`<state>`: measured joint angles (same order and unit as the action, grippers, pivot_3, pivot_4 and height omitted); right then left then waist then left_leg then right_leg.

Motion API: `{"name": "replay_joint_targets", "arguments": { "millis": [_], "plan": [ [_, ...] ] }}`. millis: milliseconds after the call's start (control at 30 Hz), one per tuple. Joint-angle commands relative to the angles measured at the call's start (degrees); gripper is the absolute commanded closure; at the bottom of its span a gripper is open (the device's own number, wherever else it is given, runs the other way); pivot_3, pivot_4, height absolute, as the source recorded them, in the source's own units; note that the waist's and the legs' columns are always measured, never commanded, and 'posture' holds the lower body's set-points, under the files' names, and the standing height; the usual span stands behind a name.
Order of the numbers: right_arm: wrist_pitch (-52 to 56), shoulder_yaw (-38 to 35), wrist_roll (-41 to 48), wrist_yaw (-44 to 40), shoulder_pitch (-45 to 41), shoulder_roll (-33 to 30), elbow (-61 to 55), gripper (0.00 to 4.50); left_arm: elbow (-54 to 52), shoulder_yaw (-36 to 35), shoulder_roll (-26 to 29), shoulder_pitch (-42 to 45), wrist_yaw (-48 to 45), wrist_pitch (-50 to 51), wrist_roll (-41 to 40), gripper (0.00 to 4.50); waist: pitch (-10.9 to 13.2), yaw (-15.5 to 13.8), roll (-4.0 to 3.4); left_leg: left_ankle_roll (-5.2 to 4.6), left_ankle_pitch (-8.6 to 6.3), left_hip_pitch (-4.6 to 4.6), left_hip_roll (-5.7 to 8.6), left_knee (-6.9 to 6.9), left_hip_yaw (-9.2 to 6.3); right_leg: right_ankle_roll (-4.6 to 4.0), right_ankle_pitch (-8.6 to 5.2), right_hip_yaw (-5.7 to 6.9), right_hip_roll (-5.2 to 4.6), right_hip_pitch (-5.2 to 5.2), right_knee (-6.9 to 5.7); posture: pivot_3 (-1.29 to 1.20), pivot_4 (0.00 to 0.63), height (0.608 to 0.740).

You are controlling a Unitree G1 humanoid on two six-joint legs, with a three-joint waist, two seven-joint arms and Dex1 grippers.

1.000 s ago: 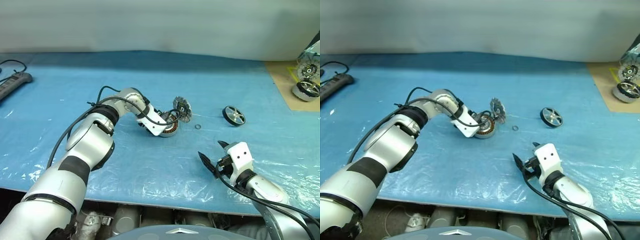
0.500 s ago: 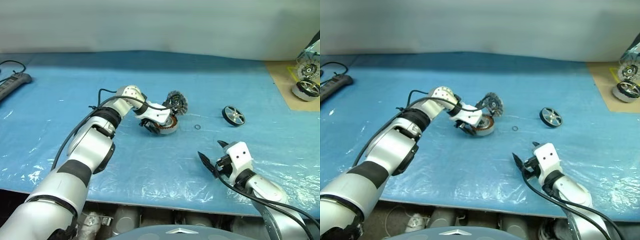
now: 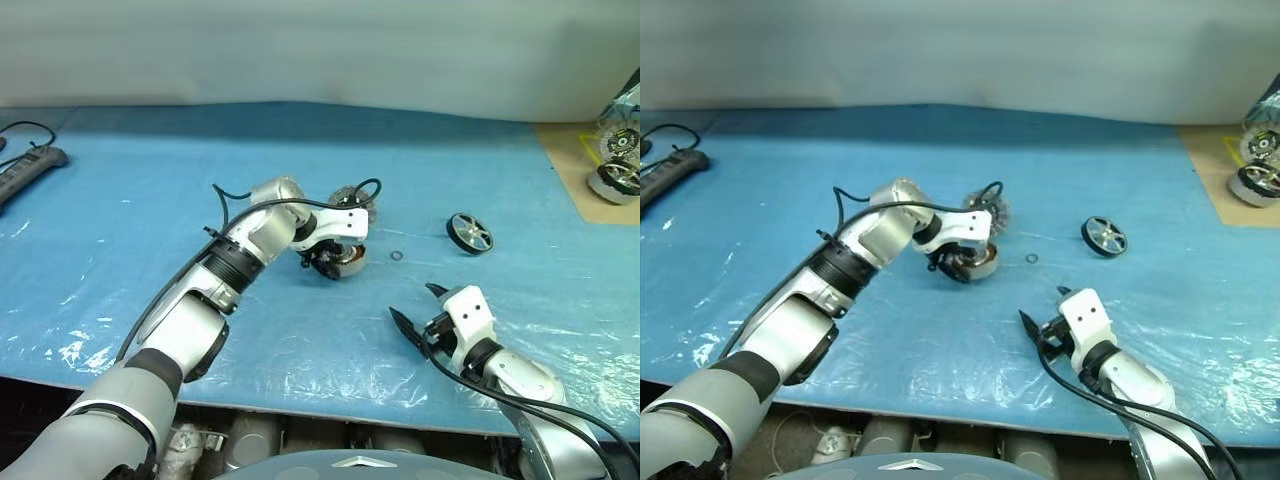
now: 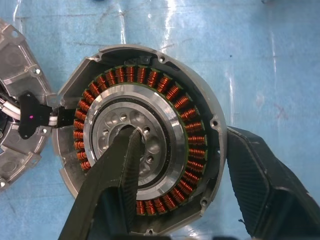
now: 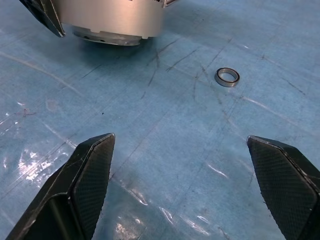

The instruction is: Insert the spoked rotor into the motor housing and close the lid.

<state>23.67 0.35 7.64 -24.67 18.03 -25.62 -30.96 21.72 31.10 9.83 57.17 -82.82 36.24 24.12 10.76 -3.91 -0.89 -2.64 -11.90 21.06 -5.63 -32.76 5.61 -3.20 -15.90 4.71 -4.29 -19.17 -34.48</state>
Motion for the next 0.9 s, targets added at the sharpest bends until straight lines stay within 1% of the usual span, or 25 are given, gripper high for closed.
{"name": "replay_joint_targets", "arguments": {
  "millis": [33,133,200,233,367,533,667,767,900],
  "plan": [
    [-1.44,0.64,-0.69,0.04,0.15,0.05,-0.91,0.00,0.52,4.96,-0.84,-2.51,-0.70,6.14,-0.47,2.28,-0.11,-0.04,-0.18,0.00,0.00,-0.02,0.00,0.00,0.00,0.00,0.00,0.00,0.00,0.03,0.03,0.00,0.150,0.740],
    [-1.60,0.63,-0.78,0.22,0.59,0.20,-0.97,0.00,0.04,5.53,-1.14,-2.22,0.22,9.97,-1.08,2.28,-0.13,0.01,-0.22,0.00,0.00,0.00,0.00,0.03,0.00,0.00,-0.01,0.00,0.00,0.03,0.07,0.00,0.150,0.740],
    [-1.79,0.42,-0.85,0.37,0.99,0.30,-0.96,0.00,0.29,4.93,-1.33,-2.06,0.84,11.41,-2.15,1.55,-0.17,-0.01,-0.29,-0.01,-0.01,0.01,0.00,0.04,0.00,0.00,-0.01,0.00,0.00,0.04,0.13,0.00,0.150,0.740],
    [-1.87,0.36,-0.87,0.42,1.14,0.33,-0.97,0.00,0.17,4.98,-1.17,-2.02,0.61,11.68,-2.80,1.33,-0.18,0.02,-0.31,-0.02,-0.01,0.01,0.00,0.05,0.00,0.01,0.00,0.01,0.00,0.05,0.17,0.00,0.150,0.740],
    [-2.02,0.43,-1.16,0.70,1.18,0.45,-0.92,0.00,0.15,4.88,-0.87,-0.65,0.51,14.85,-5.30,0.02,-0.20,-0.03,-0.34,-0.03,-0.01,0.03,0.00,0.06,0.01,0.01,0.00,0.01,0.00,0.06,0.24,0.00,0.150,0.740],
    [-2.50,0.41,-1.26,0.97,1.76,0.61,-0.65,0.00,2.87,1.30,-1.16,3.14,0.27,22.31,-11.36,0.02,-0.19,0.02,-0.32,-0.01,0.00,0.03,0.00,0.08,0.01,0.02,0.00,0.01,0.00,0.07,0.30,0.00,0.150,0.740],
    [-2.58,0.58,-1.18,1.01,1.74,0.68,-0.59,0.00,-0.43,-0.45,2.52,5.10,-4.96,23.92,-18.58,0.02,-0.18,0.45,-0.33,-0.03,0.00,0.18,0.00,0.37,0.02,0.02,0.03,0.04,0.02,-0.09,0.59,0.00,0.150,0.740],
    [-2.47,0.15,-0.25,0.78,1.15,0.99,-0.72,0.00,-2.87,-1.73,5.57,5.65,-6.69,23.91,-23.11,0.02,-0.19,1.17,-0.33,-0.06,0.00,0.71,0.00,0.41,0.00,0.27,0.18,0.11,0.02,-0.64,0.57,0.00,0.150,0.740],
    [-2.43,-0.62,0.37,0.09,0.05,0.80,-0.58,0.00,-4.50,-3.53,8.75,5.79,-8.10,21.49,-28.34,0.02,-0.18,1.75,-0.32,-0.06,0.01,1.99,0.00,-0.18,-0.08,0.27,0.19,0.12,0.00,-1.86,-0.22,0.00,0.150,0.740]
  ]
}}
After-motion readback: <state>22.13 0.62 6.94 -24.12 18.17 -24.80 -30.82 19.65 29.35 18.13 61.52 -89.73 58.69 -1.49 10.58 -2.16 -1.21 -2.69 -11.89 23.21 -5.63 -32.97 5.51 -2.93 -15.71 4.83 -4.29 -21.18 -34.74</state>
